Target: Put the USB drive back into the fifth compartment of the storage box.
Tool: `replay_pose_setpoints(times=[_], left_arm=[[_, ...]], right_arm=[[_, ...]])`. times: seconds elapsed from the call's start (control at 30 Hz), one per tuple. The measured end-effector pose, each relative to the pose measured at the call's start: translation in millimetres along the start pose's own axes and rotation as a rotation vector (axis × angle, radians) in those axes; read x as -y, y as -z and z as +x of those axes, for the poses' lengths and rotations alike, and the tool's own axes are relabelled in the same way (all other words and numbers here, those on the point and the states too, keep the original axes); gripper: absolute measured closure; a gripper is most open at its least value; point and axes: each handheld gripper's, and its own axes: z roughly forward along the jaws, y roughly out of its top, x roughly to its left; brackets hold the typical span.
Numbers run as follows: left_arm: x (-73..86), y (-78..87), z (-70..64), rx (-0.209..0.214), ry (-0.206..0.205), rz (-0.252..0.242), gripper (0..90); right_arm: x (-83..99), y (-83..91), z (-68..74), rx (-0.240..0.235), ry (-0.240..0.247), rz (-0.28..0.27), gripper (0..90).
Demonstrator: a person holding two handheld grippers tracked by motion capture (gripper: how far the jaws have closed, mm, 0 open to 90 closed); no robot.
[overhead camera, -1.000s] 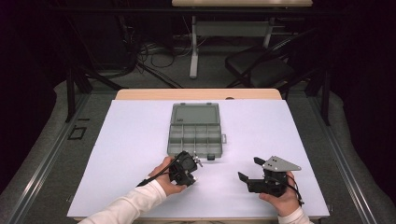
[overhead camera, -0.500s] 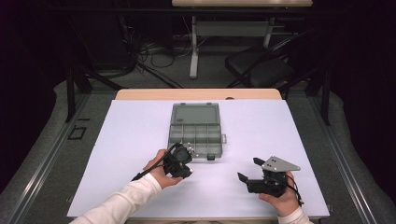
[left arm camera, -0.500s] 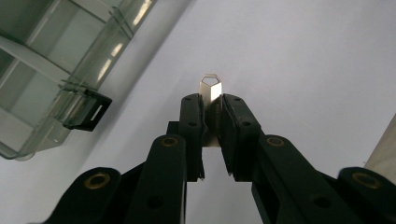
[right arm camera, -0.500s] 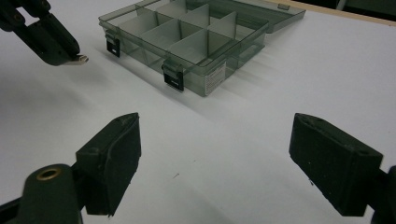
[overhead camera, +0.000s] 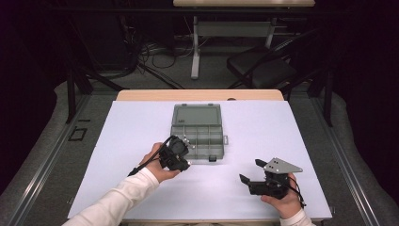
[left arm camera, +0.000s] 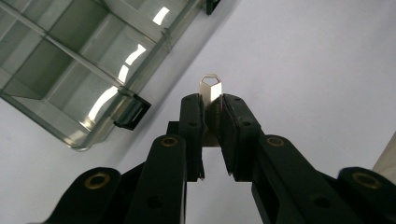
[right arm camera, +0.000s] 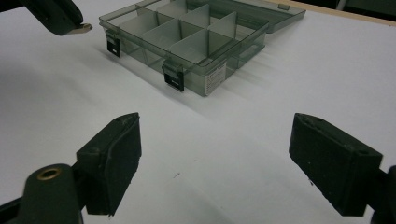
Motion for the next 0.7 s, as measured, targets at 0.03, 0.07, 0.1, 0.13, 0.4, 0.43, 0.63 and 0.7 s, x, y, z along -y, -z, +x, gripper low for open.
replay_pose_setpoints(times=[0.03,0.07,0.1,0.13,0.4,0.43,0.63,0.7], left_arm=[[0.0,1.2,1.6,-0.002,0.003,-0.006,79.2],[-0.1,2.7,3.3,-0.003,0.007,-0.008,79.2],[0.0,3.8,4.8,-0.005,0.014,-0.014,79.2],[0.0,5.2,6.4,-0.007,0.018,-0.020,79.1],[-0.3,15.3,17.4,-0.023,0.045,-0.041,79.2],[-0.3,15.6,18.0,-0.025,0.054,-0.047,79.2],[-0.5,18.5,27.6,-0.038,0.066,-0.047,79.2],[-0.4,18.6,28.7,-0.041,0.071,-0.047,79.2]], right_arm=[[0.0,-0.3,-0.1,-0.001,0.001,-0.001,16.8],[0.1,-0.4,-0.1,0.000,0.003,0.000,16.8],[0.0,-0.3,0.0,-0.001,0.004,0.003,16.8],[0.1,-0.3,0.0,-0.001,0.005,0.004,16.8],[0.3,0.2,0.2,0.001,0.002,0.001,17.0],[0.3,0.3,0.1,0.000,0.005,0.005,17.1],[0.2,-0.2,-0.2,-0.003,0.006,0.006,17.2],[0.2,-0.2,-0.2,-0.004,0.006,0.006,17.2]])
